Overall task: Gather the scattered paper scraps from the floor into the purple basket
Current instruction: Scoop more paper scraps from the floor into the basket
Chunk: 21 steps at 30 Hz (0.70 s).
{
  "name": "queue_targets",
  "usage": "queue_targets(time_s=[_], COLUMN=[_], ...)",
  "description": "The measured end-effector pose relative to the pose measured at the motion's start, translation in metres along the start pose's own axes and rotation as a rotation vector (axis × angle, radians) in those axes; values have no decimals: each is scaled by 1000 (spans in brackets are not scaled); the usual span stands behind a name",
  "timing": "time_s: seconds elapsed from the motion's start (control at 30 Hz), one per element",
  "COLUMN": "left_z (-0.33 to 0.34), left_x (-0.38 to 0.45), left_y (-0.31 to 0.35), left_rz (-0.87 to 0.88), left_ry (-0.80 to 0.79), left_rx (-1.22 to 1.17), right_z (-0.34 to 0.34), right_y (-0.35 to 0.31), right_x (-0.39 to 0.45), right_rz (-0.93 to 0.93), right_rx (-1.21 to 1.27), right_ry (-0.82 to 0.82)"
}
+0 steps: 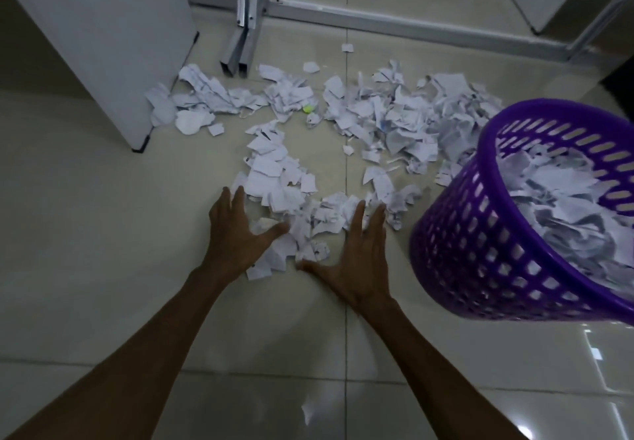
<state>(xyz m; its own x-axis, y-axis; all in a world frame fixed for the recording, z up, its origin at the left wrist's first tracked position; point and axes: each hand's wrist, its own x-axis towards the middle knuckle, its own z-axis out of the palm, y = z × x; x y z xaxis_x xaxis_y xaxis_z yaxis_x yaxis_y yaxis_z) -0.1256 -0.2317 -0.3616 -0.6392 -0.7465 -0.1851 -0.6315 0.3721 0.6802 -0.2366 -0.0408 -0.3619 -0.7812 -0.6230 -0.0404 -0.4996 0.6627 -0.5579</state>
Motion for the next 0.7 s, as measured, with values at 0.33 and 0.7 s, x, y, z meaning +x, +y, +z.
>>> queue_targets(time_s=[0.33,0.7], left_z=[-13,4], left_x=[32,-8], left_y=[6,0], left_rz=[-11,-4], left_ry=[377,278], left_rx=[-404,-636], right_z=[13,29], right_y=[-15,-103], right_x=[49,143], right_rz=[-275,-425], right_rx=[79,-326], right_ry=[114,-328])
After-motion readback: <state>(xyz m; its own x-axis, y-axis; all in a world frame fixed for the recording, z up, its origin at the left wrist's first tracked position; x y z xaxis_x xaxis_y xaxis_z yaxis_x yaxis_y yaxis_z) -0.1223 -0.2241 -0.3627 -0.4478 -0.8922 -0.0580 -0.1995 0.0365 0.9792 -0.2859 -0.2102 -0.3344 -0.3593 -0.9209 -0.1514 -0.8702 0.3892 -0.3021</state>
